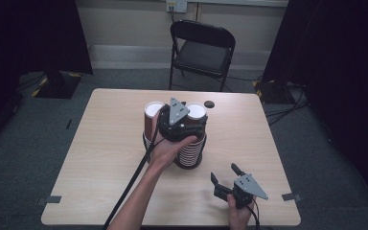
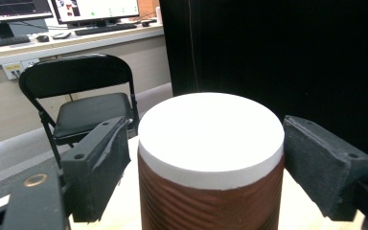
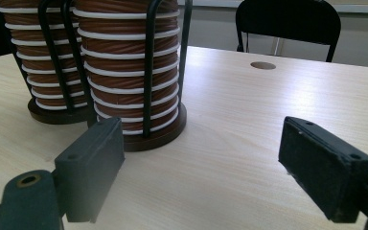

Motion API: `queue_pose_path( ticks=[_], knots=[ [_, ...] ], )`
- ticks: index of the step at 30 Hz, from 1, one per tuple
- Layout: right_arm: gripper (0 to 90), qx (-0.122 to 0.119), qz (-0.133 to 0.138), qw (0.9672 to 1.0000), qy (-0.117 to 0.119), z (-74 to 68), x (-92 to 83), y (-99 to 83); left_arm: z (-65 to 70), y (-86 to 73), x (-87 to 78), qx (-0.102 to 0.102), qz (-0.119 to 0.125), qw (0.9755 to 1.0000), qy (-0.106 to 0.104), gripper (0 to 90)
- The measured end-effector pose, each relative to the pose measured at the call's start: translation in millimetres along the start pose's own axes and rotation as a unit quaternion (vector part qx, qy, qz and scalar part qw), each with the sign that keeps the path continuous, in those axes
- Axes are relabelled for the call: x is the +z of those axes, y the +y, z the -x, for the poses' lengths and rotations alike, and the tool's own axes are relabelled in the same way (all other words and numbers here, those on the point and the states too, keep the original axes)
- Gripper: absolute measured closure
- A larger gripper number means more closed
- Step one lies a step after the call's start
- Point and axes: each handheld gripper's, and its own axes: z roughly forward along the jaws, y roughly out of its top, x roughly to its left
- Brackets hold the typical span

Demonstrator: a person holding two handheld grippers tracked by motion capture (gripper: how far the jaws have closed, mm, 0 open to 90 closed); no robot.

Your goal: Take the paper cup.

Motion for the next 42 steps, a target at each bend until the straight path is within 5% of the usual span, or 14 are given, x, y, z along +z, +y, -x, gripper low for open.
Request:
queue_pose_path(
  ticks=[5, 7, 14, 42],
  knots=[
    [14.9, 0.000, 0.001, 1.0000, -0.001, 0.1, -0.3, -0.2, 1.9, 1.0, 5.7, 0.016, -0.024, 0.9995, 0.010, 20.6],
    [14.9, 0.000, 0.001, 1.0000, 0.001, 0.1, -0.2, -0.1, 1.2, 0.8, 8.1, 0.001, -0.029, 0.9996, 0.002, 20.6],
    [15.0, 0.000, 0.001, 1.0000, 0.000, 0.1, -0.3, -0.1, -2.1, 0.4, 8.8, -0.003, -0.035, 0.9994, -0.003, 22.3],
    [14.9, 0.000, 0.000, 1.0000, 0.002, 0.5, -0.2, -0.1, -6.4, 4.8, -1.2, -0.017, 0.020, 0.9996, -0.011, 22.9]
  ],
)
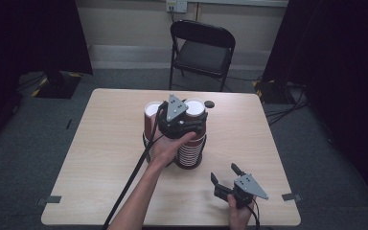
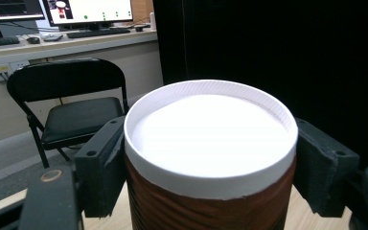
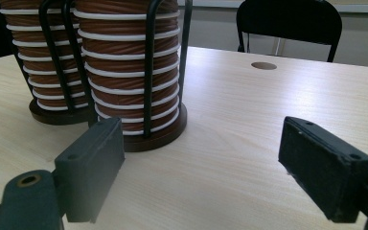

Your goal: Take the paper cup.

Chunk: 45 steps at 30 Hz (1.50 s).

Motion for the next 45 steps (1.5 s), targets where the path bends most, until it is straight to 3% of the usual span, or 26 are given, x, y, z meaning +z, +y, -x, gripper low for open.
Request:
queue_pose_path(
  ticks=[8, 13, 22, 26, 42, 45],
  knots=[
    [14.9, 0.000, 0.000, 1.0000, 0.000, -0.1, 0.0, 0.0, 0.2, 1.5, -3.2, 0.007, 0.012, 0.9999, -0.002, 22.9],
    [15.0, 0.000, 0.001, 1.0000, -0.002, -0.2, 0.0, 0.0, -0.4, 3.6, -9.4, -0.001, 0.039, 0.9992, 0.005, 23.0],
    [15.0, -0.001, 0.001, 1.0000, -0.002, -0.4, 0.0, 0.0, -2.8, 6.2, -14.5, -0.015, 0.058, 0.9982, 0.006, 23.0],
    [15.0, -0.001, 0.001, 1.0000, -0.001, -0.4, 0.0, 0.0, -4.9, 8.4, -21.8, -0.025, 0.075, 0.9969, 0.002, 23.0],
    [15.0, -0.001, -0.002, 1.0000, -0.002, -0.7, 0.3, 0.1, -14.5, 17.0, -38.1, -0.053, 0.104, 0.9932, -0.004, 23.0],
    [15.0, -0.002, -0.002, 1.0000, -0.001, -0.7, 0.4, 0.2, -17.1, 18.0, -42.0, -0.069, 0.115, 0.9910, -0.004, 23.0]
  ],
)
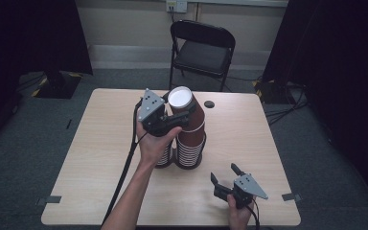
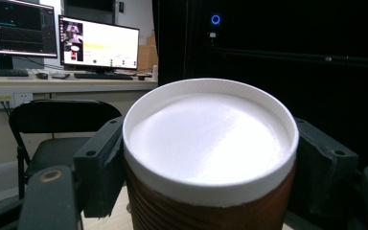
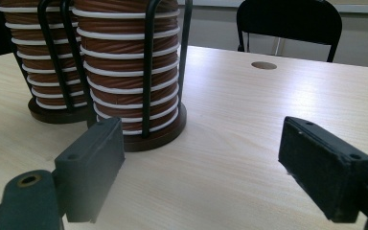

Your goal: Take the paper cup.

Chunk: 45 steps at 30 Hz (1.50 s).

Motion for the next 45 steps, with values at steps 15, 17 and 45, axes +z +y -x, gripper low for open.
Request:
queue_pose_path(
  ticks=[15, 17, 45],
  knots=[
    [15.0, -0.001, -0.001, 1.0000, 0.000, 0.0, 0.2, 0.0, -7.4, 8.5, -18.9, -0.022, 0.019, 0.9995, -0.011, 23.1],
    [15.0, -0.001, -0.001, 1.0000, 0.001, 0.1, 0.2, 0.1, -6.7, 9.1, -21.4, -0.020, 0.018, 0.9996, -0.008, 23.1],
    [15.0, -0.003, -0.008, 0.9999, 0.014, 0.1, 1.7, 0.7, -5.8, -7.6, -64.8, -0.078, 0.017, 0.9966, -0.022, 23.0]
  ],
)
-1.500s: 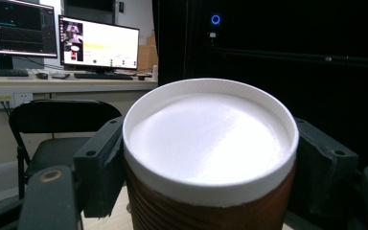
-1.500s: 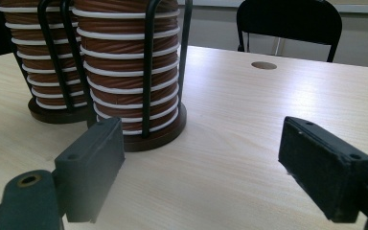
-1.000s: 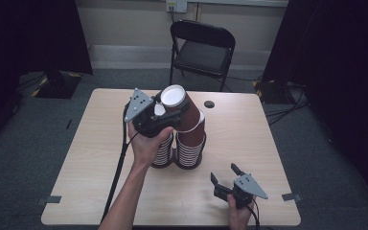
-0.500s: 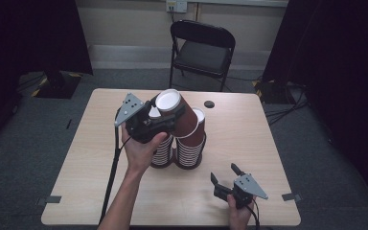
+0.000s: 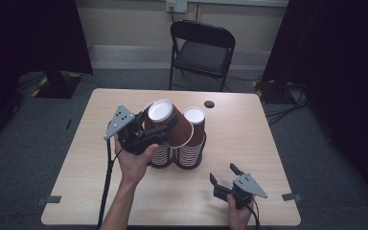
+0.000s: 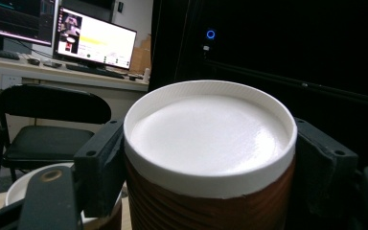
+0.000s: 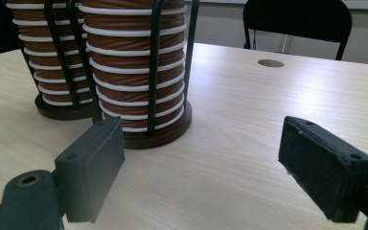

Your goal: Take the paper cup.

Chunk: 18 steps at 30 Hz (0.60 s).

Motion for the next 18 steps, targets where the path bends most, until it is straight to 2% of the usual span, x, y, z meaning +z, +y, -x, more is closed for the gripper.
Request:
queue_pose_path(
  ticks=[1, 2, 4, 6, 8, 10, 12, 13, 15, 16, 18],
  knots=[
    [14.9, -0.003, -0.005, 1.0000, 0.005, -0.3, 0.9, 0.4, 0.8, -3.7, -0.8, -0.011, -0.007, 0.9999, -0.006, 23.0],
    [14.9, -0.003, -0.005, 1.0000, 0.005, -0.3, 0.9, 0.4, 0.8, -3.7, -0.8, -0.011, -0.007, 0.9999, -0.006, 23.1],
    [14.7, -0.004, -0.007, 0.9999, 0.010, -0.1, 1.6, 0.6, 1.1, -7.5, -2.1, 0.003, -0.019, 0.9998, 0.002, 23.1],
    [13.8, 0.000, -0.004, 0.9999, 0.012, 0.7, 0.9, 0.3, 0.3, -11.2, -3.6, -0.002, -0.025, 0.9997, -0.002, 23.1],
    [13.7, 0.003, -0.003, 0.9999, 0.013, 1.0, 0.7, 0.2, 0.7, -15.3, -5.7, -0.015, -0.026, 0.9995, -0.005, 23.1],
    [13.7, 0.003, -0.002, 0.9999, 0.010, 1.0, 0.6, 0.2, 0.5, -17.8, -7.6, -0.019, -0.034, 0.9992, -0.012, 23.1],
    [13.7, 0.001, -0.003, 0.9999, 0.012, 0.7, 0.9, 0.3, -0.3, -19.3, -9.8, -0.039, -0.042, 0.9978, -0.032, 23.1],
    [13.7, 0.002, -0.004, 0.9999, 0.014, 0.8, 0.9, 0.3, 0.3, -20.1, -11.8, -0.041, -0.042, 0.9977, -0.034, 23.1],
    [13.7, 0.006, -0.005, 0.9997, 0.023, 1.3, 1.4, 0.5, 2.0, -21.8, -15.2, -0.033, -0.043, 0.9982, -0.025, 23.1],
    [13.7, 0.006, -0.005, 0.9997, 0.023, 1.3, 1.4, 0.5, 2.0, -21.8, -15.2, -0.033, -0.043, 0.9982, -0.025, 23.1],
    [13.6, 0.006, -0.011, 0.9991, 0.040, 0.3, 3.5, 1.3, 2.7, -24.7, -18.6, -0.031, -0.045, 0.9981, -0.027, 23.1]
  ],
)
